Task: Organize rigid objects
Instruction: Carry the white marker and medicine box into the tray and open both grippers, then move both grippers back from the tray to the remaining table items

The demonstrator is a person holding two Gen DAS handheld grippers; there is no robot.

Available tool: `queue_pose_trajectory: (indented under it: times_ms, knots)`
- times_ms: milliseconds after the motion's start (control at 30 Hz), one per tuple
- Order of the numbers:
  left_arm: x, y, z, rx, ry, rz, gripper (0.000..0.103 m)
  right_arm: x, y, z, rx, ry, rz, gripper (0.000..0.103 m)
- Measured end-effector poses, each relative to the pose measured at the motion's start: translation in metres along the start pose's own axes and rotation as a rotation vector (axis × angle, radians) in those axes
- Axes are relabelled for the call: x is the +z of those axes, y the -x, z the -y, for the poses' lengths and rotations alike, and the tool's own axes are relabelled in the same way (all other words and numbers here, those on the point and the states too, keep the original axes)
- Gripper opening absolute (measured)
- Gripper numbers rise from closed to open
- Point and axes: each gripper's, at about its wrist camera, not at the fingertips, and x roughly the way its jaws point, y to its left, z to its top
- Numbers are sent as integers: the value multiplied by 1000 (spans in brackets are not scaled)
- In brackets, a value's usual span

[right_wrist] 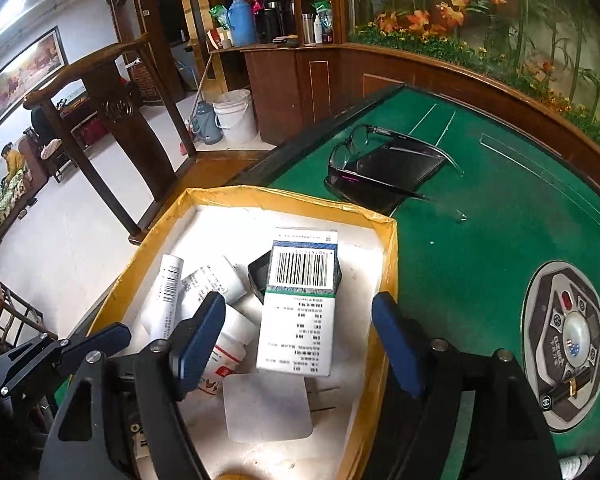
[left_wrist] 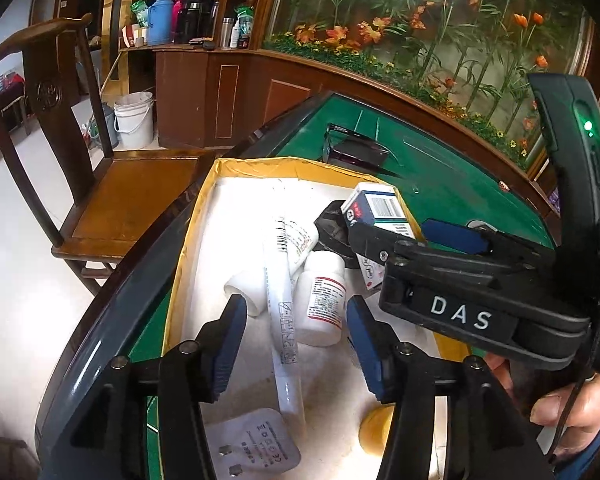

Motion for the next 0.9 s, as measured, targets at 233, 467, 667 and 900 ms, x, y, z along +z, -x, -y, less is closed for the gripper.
queue_pose_trajectory:
  times_ms: [233,467,667,900]
  knots:
    - [-1,10,3,5,7,21,67,0,19,2,43,-18,44,75]
    - [-2,26,8,9,6,55,69,-1,46,10,82,-47,99,75]
    - [-5,40,23,-3,-19,87,71,-12,77,24,135,-86,152,75]
    - [-10,50,51,-29,-78,101,71,-34,103,51,175,-135,180,76]
